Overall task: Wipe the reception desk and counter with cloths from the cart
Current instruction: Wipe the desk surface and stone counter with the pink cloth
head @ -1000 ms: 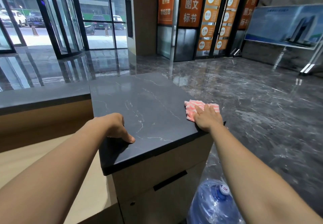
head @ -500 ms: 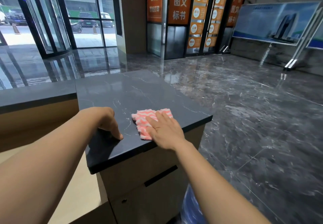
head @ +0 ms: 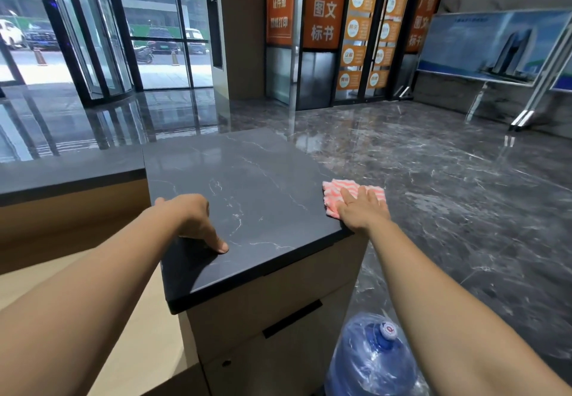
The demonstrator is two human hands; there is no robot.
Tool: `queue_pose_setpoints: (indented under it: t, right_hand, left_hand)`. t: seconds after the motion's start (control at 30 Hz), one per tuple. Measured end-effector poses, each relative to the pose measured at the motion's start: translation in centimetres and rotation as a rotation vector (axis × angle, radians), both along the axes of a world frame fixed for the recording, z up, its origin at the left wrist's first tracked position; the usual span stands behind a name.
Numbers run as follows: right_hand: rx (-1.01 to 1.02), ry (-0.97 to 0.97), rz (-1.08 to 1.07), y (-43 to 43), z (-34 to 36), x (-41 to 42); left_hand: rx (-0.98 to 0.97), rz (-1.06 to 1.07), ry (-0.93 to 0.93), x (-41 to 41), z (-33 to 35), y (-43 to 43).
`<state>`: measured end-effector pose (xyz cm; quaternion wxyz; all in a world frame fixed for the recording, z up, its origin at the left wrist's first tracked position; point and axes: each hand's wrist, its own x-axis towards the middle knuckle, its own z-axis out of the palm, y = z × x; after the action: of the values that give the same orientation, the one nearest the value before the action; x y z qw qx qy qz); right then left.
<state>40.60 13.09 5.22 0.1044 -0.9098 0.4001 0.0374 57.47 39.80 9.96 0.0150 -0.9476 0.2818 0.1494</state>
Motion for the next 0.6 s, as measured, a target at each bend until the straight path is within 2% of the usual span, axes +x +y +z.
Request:
queue_pose_setpoints:
  t: [0.13,0.33,0.5,0.6]
  right_hand:
    - [0.018,0.036,0.05,1.1,0.4,3.4]
    - [0.037,0.054,0.16,2.8,0.8,11.2]
    - [0.039,0.054,0.254,4.5,0.7,18.3]
    - [0.057,0.067,0.314,5.6,0.9,22.2]
  left_hand:
    - [-0.02,-0.014,-0.073,0.0,-0.1,0.2]
    - [-0.163,-0.006,-0.128,2.3,-0.3,1.4]
    - [-0.374,0.184,-0.185,5.1,-2.1,3.3]
    - [-0.466,0.316,-0.073,7.4,-2.8,4.4]
